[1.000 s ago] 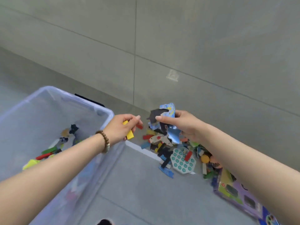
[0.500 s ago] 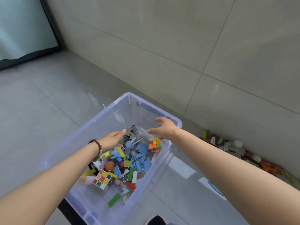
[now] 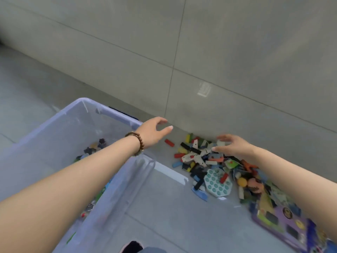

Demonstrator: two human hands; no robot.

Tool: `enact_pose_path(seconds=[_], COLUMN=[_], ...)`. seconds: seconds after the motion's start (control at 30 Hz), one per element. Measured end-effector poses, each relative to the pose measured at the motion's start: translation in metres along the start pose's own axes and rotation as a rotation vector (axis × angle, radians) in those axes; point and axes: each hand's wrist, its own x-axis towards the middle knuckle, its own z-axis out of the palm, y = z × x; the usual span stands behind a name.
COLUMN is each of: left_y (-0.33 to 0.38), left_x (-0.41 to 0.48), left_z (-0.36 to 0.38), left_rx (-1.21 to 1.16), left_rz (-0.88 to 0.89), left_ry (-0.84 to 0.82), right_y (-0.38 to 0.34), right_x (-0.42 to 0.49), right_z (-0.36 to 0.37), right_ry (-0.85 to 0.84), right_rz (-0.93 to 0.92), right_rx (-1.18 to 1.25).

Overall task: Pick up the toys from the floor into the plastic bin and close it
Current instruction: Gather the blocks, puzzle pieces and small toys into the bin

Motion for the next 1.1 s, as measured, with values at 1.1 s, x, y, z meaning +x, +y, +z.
enact_pose_path(seconds=[1.1], left_y=[-0.072], left_x=[0.166], left_z=[0.248], left_rx=[0.205], left_rz=[-0.160], left_ry=[-0.240], right_y=[0.185], right_x=[0.196], right_z=[0.040], right_ry=[-0.031], right_rz=[-0.199], right_rx=[-0.329])
